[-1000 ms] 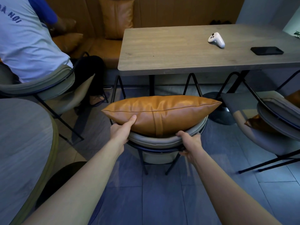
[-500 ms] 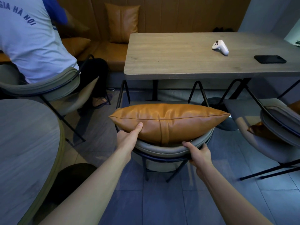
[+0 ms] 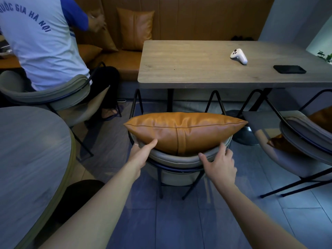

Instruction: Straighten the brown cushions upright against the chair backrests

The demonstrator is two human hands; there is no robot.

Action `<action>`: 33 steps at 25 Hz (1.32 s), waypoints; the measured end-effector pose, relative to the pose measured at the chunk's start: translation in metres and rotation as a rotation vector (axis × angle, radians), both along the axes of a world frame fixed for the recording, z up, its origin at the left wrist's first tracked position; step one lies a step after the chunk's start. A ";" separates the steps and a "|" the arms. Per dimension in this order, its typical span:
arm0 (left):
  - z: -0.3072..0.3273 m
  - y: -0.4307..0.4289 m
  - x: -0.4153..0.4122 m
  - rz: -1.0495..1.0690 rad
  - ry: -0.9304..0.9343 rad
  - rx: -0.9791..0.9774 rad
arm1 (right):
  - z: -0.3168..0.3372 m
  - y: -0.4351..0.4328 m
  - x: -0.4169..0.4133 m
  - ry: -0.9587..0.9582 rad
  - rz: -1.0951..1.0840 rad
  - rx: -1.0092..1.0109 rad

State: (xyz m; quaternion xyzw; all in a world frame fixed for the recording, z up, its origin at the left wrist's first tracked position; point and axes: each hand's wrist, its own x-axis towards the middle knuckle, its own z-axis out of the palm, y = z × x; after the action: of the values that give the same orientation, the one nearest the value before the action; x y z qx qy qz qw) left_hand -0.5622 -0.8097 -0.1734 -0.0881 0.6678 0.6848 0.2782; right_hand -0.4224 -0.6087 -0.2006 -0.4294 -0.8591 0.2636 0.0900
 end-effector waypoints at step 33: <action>0.343 0.051 0.041 -0.503 1.185 -1.163 | 0.363 0.044 -0.012 0.023 0.602 0.194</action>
State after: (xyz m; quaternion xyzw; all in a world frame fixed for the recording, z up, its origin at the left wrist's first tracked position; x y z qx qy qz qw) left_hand -0.5211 -0.7584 0.1700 0.3052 0.9464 0.0860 -0.0618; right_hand -0.4343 -0.5649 0.1628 -0.1423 -0.9676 0.2002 0.0582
